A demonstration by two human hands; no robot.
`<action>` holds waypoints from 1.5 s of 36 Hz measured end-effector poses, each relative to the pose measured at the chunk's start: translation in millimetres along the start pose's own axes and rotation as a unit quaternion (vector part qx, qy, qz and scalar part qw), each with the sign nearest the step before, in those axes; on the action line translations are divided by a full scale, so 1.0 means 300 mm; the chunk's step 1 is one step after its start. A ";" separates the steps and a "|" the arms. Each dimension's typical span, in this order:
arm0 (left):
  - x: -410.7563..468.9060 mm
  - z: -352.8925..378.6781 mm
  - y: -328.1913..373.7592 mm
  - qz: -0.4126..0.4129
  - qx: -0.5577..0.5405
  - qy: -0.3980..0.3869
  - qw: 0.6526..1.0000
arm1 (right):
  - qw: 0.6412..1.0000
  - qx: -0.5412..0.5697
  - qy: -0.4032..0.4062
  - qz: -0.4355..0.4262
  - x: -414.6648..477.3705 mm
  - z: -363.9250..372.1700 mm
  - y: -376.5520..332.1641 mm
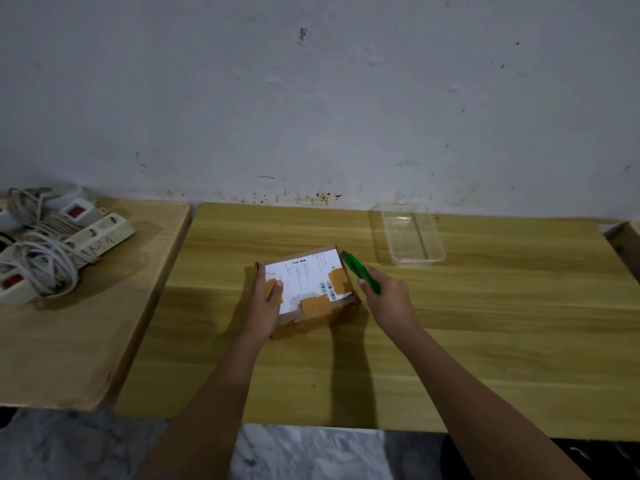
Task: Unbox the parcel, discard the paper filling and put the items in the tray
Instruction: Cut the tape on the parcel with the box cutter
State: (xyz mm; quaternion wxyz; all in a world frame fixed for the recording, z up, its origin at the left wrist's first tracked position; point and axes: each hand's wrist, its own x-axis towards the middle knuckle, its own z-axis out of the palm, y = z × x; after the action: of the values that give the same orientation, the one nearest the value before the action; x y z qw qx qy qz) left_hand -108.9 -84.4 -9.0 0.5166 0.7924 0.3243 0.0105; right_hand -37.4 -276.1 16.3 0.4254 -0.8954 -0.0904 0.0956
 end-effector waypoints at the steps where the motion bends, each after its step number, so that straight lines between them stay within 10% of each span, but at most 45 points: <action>1: -0.003 0.006 0.005 -0.006 -0.003 0.008 1.000 | 1.000 0.001 0.005 0.003 -0.001 -0.002 0.000; 46: 0.018 0.074 -0.017 -0.003 0.011 0.127 0.992 | 0.985 -0.135 -0.079 0.069 -0.118 -0.079 -0.034; 54: 0.015 0.049 -0.025 0.017 0.028 0.088 0.996 | 0.996 0.000 0.055 0.073 -0.188 -0.077 0.001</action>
State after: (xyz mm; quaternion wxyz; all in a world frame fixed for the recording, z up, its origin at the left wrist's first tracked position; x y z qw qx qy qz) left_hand -104.1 -92.0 -23.6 0.4630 0.8081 0.3554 0.0796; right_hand -86.1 -307.3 35.8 0.4212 -0.9036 -0.0011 0.0776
